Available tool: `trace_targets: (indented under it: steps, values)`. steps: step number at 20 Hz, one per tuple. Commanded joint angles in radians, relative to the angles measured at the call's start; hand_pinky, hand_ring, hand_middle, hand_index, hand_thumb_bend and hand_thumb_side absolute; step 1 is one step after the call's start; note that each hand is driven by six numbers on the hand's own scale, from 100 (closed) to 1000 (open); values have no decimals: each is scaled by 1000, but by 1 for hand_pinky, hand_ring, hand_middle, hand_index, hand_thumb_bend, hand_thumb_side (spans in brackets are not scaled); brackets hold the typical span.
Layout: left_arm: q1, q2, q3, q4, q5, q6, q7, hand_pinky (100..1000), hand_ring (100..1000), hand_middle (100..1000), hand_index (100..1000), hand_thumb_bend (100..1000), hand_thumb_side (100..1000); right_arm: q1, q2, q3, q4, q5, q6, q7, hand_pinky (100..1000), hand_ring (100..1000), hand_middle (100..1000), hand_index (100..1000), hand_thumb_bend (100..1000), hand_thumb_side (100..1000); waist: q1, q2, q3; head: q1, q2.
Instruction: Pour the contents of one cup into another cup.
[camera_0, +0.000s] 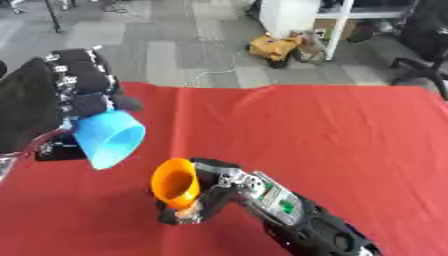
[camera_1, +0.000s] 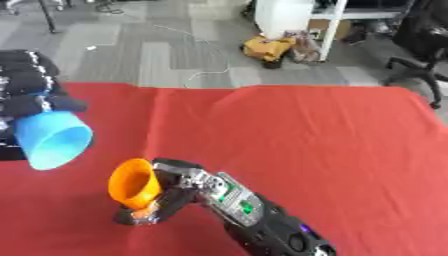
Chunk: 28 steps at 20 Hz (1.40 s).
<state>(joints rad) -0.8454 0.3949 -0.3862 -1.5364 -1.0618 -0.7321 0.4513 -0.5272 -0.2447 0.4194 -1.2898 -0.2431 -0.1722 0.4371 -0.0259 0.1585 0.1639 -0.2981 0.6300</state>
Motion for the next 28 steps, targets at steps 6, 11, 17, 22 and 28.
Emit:
trace_targets:
  steps: [6, 11, 17, 22, 28]
  values:
    - [58, 30, 88, -79, 252, 77, -89, 501, 302, 280, 633, 597, 100, 19, -26, -167, 86, 258, -148, -252, 877, 923, 765, 979, 637, 100, 11, -17, -4, 5, -8]
    - [91, 33, 132, -118, 365, 132, -128, 491, 287, 264, 628, 536, 100, 33, -56, -217, 73, 293, -169, -305, 877, 916, 763, 987, 634, 100, 11, -16, -7, 6, -7]
    - [131, 35, 179, -95, 569, 220, -170, 469, 253, 229, 618, 405, 100, 92, -105, -272, -4, 194, -155, -296, 856, 890, 733, 980, 635, 100, 3, -16, -13, 16, -8]
    - [156, 28, 210, -69, 679, 262, -201, 452, 230, 205, 609, 291, 100, 135, -122, -306, -76, 128, -140, -295, 844, 871, 714, 977, 616, 100, -2, -14, -17, 24, -8]
    - [167, -18, 206, 109, 997, 355, -298, 435, 202, 174, 600, 125, 100, 219, -118, -405, -193, 52, -123, -421, 841, 885, 742, 981, 593, 100, -17, -10, -32, 46, -11]
